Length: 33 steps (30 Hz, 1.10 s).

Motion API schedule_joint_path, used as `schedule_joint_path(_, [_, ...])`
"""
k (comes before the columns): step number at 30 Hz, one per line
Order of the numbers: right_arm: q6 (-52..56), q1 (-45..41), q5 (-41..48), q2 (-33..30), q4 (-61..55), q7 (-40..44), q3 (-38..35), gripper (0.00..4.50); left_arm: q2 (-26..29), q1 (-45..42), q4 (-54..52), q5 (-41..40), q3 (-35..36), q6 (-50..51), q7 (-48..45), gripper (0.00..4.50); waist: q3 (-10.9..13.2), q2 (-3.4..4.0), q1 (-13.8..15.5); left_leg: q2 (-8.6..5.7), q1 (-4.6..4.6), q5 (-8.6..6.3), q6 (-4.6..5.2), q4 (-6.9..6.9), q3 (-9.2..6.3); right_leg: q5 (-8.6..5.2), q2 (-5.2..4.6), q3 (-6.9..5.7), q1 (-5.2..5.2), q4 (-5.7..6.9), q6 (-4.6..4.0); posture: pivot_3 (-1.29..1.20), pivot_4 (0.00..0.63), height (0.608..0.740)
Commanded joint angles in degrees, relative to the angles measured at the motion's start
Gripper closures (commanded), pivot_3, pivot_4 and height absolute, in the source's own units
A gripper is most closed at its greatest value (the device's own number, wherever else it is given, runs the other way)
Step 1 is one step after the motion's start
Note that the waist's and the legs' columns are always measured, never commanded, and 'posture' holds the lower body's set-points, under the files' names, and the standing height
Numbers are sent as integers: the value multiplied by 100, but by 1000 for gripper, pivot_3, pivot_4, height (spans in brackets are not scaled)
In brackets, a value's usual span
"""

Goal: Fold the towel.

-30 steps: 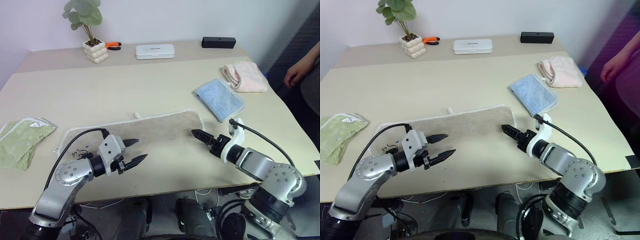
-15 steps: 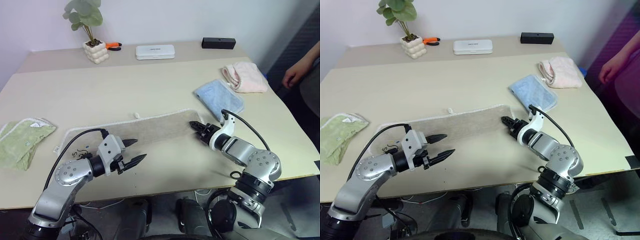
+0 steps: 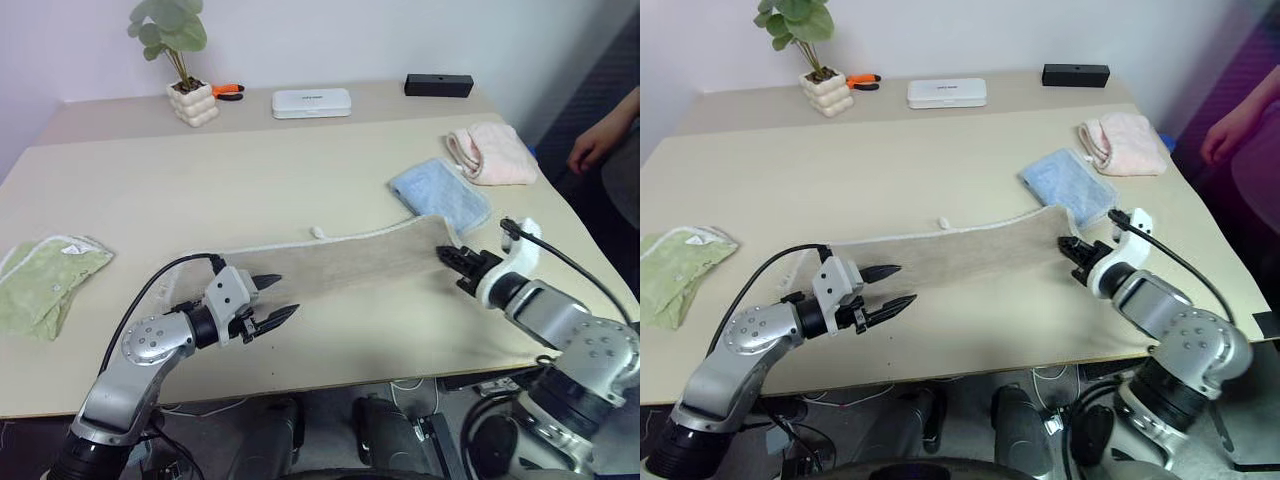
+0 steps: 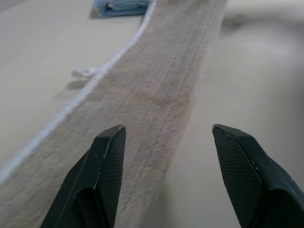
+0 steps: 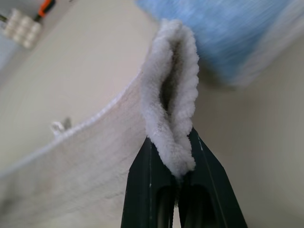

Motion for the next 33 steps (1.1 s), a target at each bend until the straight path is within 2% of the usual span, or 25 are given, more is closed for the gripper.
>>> schedule_joint_path(1, [-582,-153,-23,-902,-809,830,1473,4435,-22,-134,20,-18,-12,-127,-48,1533,4,7,-16,0,0,0,1,-1,7,-1,0,0,-3,0,0,0,150,740])
schedule_joint_path(5, [-1239,-251,-439,-1285,-915,1266,3012,4435,-36,-47,37,7,12,-192,-51,1533,0,-10,4,18,1,0,1,-1,12,-1,5,-8,-2,-3,2,0,150,740])
schedule_joint_path(10, [-1891,-470,-1120,-1043,-357,1326,4361,4435,-75,138,-77,60,9,-228,55,1533,6,-25,39,15,-8,-1,2,3,14,0,-2,-7,-2,-15,1,0,150,740])
schedule_joint_path(18, [-2425,-575,-1654,-842,223,1633,5020,4435,-57,370,-432,36,114,-42,240,1533,9,-30,41,15,-8,-3,3,1,14,2,-1,-6,-2,-25,0,0,150,740])
schedule_joint_path(21, [-2444,-550,-1573,-885,106,1887,4979,3676,-39,368,-435,27,140,-11,259,1533,9,-30,41,15,-8,-3,3,1,14,2,0,-6,-2,-24,-1,0,150,740])
schedule_joint_path(26, [-2696,-499,-1502,-1131,-163,2291,4618,1222,-33,286,-378,28,163,16,271,1533,9,-31,48,15,-8,-3,3,2,14,2,0,-7,-2,-25,0,0,150,740])
schedule_joint_path(30, [-2915,-502,-1224,-1411,-219,2720,4050,1222,-7,309,-311,26,244,-26,260,1533,10,-32,48,15,-8,-3,3,2,14,2,0,-8,0,-26,0,0,150,740])
schedule_joint_path(33, [-3071,-685,-1281,-1397,172,2761,3815,2182,-26,345,-304,-10,335,-13,304,1533,10,-32,24,16,-7,-3,3,1,14,3,1,-8,0,-25,1,0,150,740])
